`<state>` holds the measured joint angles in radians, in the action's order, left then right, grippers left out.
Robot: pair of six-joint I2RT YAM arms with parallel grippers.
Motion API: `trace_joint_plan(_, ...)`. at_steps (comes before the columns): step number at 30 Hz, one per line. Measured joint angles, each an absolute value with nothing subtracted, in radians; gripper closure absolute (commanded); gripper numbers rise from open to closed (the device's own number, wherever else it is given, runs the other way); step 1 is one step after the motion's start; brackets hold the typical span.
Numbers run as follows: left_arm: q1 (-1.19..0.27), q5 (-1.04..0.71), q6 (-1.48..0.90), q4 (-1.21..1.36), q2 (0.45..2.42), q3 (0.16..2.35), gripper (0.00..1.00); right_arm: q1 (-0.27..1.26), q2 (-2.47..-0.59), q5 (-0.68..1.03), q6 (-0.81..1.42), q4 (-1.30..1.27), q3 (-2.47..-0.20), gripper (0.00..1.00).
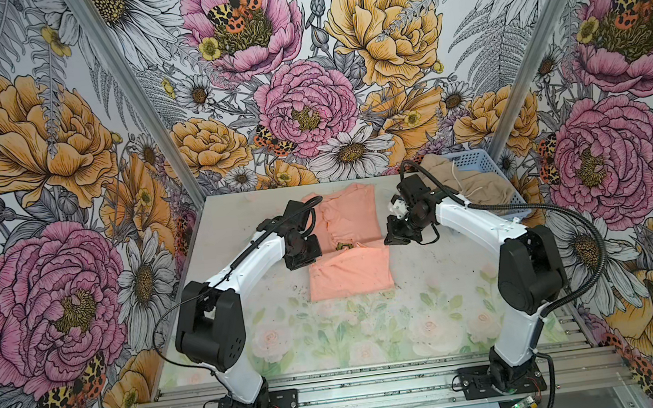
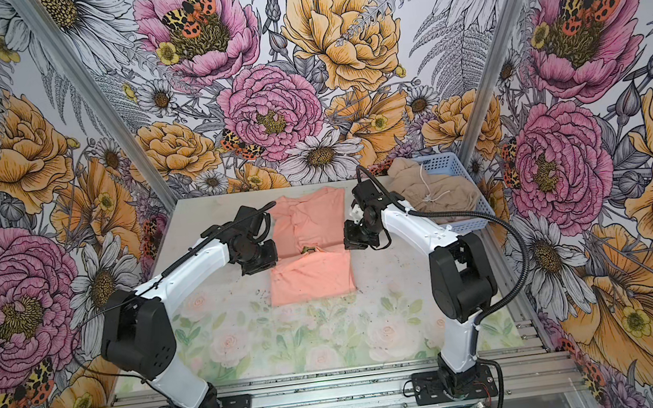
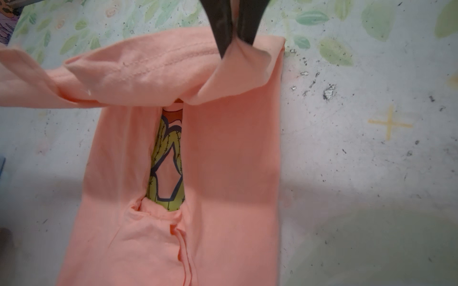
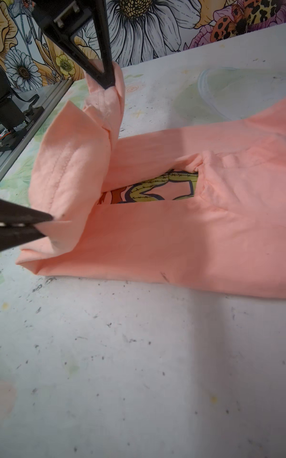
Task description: Fold and stack the mixed laundry pile
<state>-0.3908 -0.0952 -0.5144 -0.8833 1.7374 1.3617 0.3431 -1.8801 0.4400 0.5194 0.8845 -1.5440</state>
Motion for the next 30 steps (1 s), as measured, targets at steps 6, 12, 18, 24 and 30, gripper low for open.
trace_joint_plan(6, -0.352, -0.115, -0.464, -0.878, 1.889, 1.475, 0.98, 0.31, -2.013, 0.448, 0.482, 0.881, -1.66, 1.0)
trace_joint_plan(12, -0.318, -0.13, -0.436, -0.873, 1.979, 1.563, 0.98, 0.284, -2.113, 0.459, 0.467, 0.881, -1.78, 1.0)
trace_joint_plan(18, -0.294, -0.141, -0.418, -0.871, 2.033, 1.617, 0.98, 0.28, -2.199, 0.469, 0.461, 0.879, -1.872, 1.0)
trace_joint_plan(24, -0.29, -0.137, -0.412, -0.868, 2.08, 1.663, 0.41, 0.278, -2.264, 0.467, 0.458, 0.881, -1.926, 0.8)
trace_joint_plan(30, -0.276, -0.08, -0.424, -0.863, 2.067, 1.659, 0.24, 0.271, -2.271, 0.44, 0.439, 0.879, -1.943, 0.58)
